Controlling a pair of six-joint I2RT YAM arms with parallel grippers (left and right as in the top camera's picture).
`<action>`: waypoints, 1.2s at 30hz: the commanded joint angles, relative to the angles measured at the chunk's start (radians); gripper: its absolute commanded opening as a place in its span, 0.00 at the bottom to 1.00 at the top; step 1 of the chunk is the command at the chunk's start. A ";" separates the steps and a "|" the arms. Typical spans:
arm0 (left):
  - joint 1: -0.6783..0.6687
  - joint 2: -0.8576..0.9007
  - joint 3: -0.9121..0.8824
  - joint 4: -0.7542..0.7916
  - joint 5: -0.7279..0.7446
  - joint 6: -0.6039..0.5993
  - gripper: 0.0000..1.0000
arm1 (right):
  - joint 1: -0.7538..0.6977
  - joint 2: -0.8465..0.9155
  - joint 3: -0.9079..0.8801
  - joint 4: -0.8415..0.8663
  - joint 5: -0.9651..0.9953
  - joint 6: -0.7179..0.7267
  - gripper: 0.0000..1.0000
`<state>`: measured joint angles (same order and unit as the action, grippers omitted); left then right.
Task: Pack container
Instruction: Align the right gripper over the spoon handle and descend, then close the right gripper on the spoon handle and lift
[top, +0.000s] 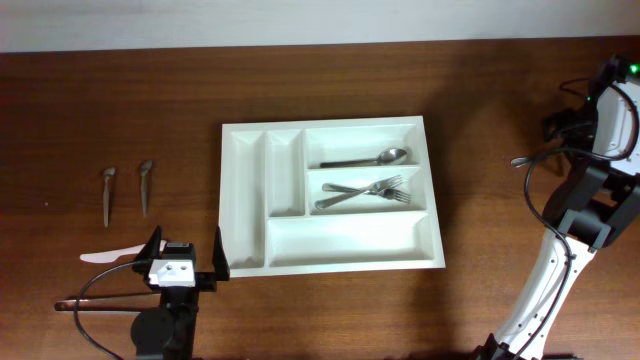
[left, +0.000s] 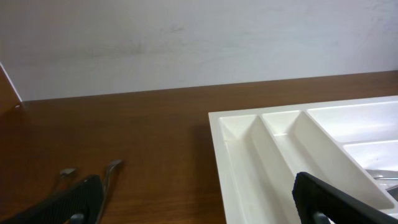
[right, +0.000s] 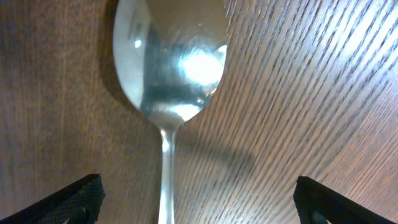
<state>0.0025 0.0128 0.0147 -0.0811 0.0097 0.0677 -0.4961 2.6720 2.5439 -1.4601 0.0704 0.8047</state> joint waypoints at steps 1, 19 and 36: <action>0.005 -0.007 -0.006 -0.002 -0.007 0.019 0.99 | -0.002 0.018 -0.004 0.005 0.005 -0.040 0.99; 0.005 -0.007 -0.006 -0.002 -0.007 0.019 0.99 | -0.001 0.018 -0.050 0.036 0.013 -0.042 0.99; 0.005 -0.007 -0.006 -0.002 -0.007 0.019 0.99 | -0.001 0.018 -0.111 0.063 0.013 -0.041 0.99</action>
<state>0.0025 0.0128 0.0147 -0.0811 0.0097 0.0677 -0.4969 2.6610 2.4706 -1.4010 0.0677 0.7624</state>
